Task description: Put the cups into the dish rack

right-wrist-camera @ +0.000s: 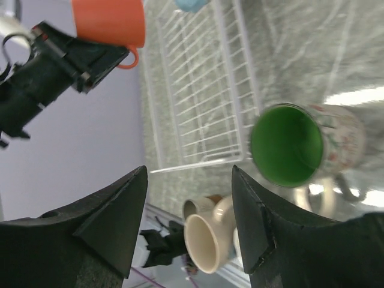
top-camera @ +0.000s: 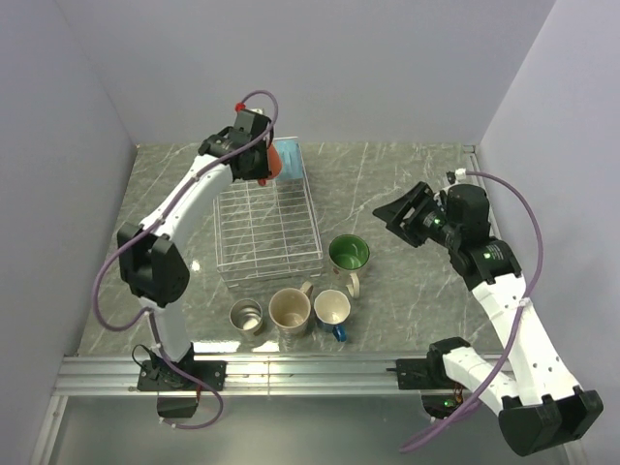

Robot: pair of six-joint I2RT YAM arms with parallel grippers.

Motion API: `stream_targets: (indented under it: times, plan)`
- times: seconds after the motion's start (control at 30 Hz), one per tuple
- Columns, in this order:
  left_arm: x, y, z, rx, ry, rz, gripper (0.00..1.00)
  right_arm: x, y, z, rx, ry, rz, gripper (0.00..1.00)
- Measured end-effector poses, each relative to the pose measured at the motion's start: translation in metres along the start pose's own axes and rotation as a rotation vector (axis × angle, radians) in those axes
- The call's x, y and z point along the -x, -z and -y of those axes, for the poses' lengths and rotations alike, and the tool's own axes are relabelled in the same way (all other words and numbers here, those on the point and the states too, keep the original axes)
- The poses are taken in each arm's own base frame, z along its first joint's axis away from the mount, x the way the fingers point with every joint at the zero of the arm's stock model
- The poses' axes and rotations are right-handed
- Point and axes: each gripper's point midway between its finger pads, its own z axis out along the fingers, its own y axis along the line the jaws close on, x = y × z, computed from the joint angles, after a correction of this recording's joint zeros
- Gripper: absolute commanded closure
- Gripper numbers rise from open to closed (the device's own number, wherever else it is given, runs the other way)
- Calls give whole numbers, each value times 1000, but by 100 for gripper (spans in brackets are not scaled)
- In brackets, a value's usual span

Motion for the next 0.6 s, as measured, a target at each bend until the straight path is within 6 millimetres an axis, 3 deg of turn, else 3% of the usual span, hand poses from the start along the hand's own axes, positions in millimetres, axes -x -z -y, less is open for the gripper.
stream_targets:
  times: [0.13, 0.4, 0.6]
  plan:
    - [-18, -21, -15, 54, -36, -68, 100, -1, 9, 13, -43, 23, 0, 37]
    - [-12, -38, -39, 100, -47, -66, 100, -3, 17, 26, -85, 40, -4, 39]
    - [-33, -81, -42, 121, -74, -138, 100, -3, 18, 30, -99, 50, -9, 41]
